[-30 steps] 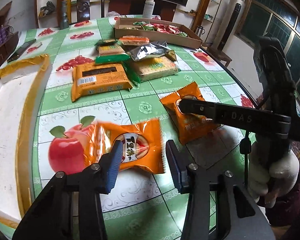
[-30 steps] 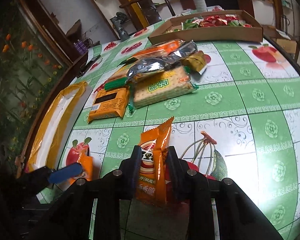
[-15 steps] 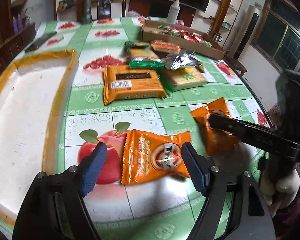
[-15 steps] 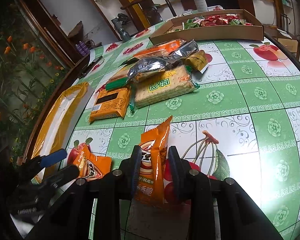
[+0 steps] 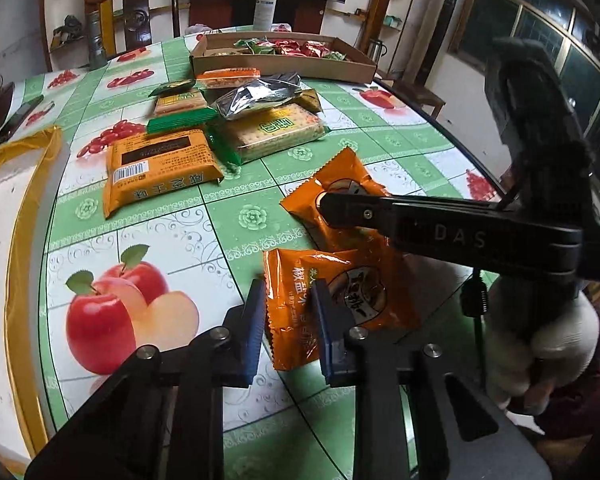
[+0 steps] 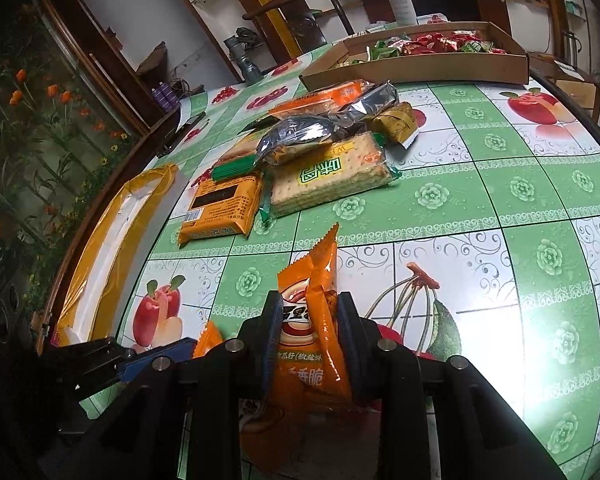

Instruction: Organize snacks

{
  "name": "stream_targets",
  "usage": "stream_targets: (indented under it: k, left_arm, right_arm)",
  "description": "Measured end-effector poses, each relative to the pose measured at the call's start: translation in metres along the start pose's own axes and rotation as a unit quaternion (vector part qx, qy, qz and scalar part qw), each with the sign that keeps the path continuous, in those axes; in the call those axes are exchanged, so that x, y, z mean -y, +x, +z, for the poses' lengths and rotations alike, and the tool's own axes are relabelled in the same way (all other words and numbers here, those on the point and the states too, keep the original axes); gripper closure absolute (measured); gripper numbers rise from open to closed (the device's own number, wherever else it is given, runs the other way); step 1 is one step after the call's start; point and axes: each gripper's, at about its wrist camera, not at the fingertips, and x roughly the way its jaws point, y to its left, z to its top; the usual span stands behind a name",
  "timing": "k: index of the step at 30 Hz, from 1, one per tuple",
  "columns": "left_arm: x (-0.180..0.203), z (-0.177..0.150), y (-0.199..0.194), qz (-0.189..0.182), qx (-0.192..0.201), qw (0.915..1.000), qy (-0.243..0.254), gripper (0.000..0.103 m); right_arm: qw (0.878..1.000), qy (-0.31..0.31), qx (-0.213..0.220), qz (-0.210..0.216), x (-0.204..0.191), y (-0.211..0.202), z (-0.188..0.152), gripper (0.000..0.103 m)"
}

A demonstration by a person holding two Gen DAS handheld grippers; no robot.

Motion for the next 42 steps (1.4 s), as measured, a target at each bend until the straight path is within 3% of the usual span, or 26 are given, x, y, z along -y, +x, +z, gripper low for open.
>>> stream_targets:
  k: [5, 10, 12, 13, 17, 21, 24, 26, 30, 33, 36, 39, 42]
  left_arm:
    - [0.001, -0.003, -0.01, -0.022, 0.008, 0.9997, -0.006, 0.085]
    - [0.005, -0.005, -0.019, -0.04, 0.021, 0.9989, -0.01, 0.086]
    - [0.006, -0.004, -0.025, -0.051, 0.028, 0.9981, -0.016, 0.099]
    - [0.005, -0.003, -0.027, -0.057, 0.031, 0.9977, -0.021, 0.1]
    - [0.0, 0.0, -0.034, -0.075, 0.042, 0.9957, -0.035, 0.1]
    - [0.002, -0.001, -0.032, -0.101, 0.038, 0.9937, -0.03, 0.099]
    - [0.012, 0.001, -0.028, -0.107, 0.019, 0.994, 0.017, 0.081]
    - [0.021, 0.004, -0.022, -0.112, 0.008, 0.992, 0.058, 0.054]
    - [0.042, 0.01, -0.001, -0.125, -0.031, 0.9789, 0.159, 0.05]
    - [0.054, 0.009, 0.014, -0.126, -0.066, 0.9687, 0.204, 0.044]
    - [0.061, 0.005, 0.015, -0.12, -0.072, 0.9621, 0.234, 0.033]
    - [0.066, -0.002, 0.014, -0.094, -0.08, 0.9549, 0.27, 0.027]
    - [0.068, -0.011, 0.013, -0.044, -0.077, 0.9482, 0.305, 0.024]
  right_arm:
    - [1.0, -0.003, 0.009, 0.009, -0.001, -0.003, -0.001, 0.088]
    - [1.0, -0.002, 0.024, 0.015, 0.0, -0.009, -0.002, 0.089]
    - [0.999, -0.002, 0.032, 0.021, 0.0, -0.013, -0.003, 0.09]
    - [0.999, 0.0, 0.037, 0.026, 0.001, -0.015, -0.003, 0.09]
    - [0.998, 0.017, 0.042, 0.041, 0.003, -0.027, -0.002, 0.091]
    - [0.998, 0.002, 0.054, 0.029, -0.003, -0.041, -0.002, 0.091]
    - [0.998, 0.001, 0.058, 0.022, -0.004, -0.05, -0.001, 0.091]
    - [0.998, 0.004, 0.059, 0.021, -0.001, -0.056, -0.002, 0.091]
    - [0.998, 0.013, 0.059, 0.02, 0.005, -0.067, -0.004, 0.091]
    - [0.998, 0.018, 0.062, 0.014, 0.012, -0.076, -0.006, 0.091]
    - [0.998, 0.023, 0.063, 0.009, 0.017, -0.084, -0.007, 0.091]
    - [0.998, 0.019, 0.063, 0.008, 0.018, -0.086, -0.007, 0.091]
    - [0.998, 0.016, 0.059, 0.01, 0.016, -0.083, -0.006, 0.091]
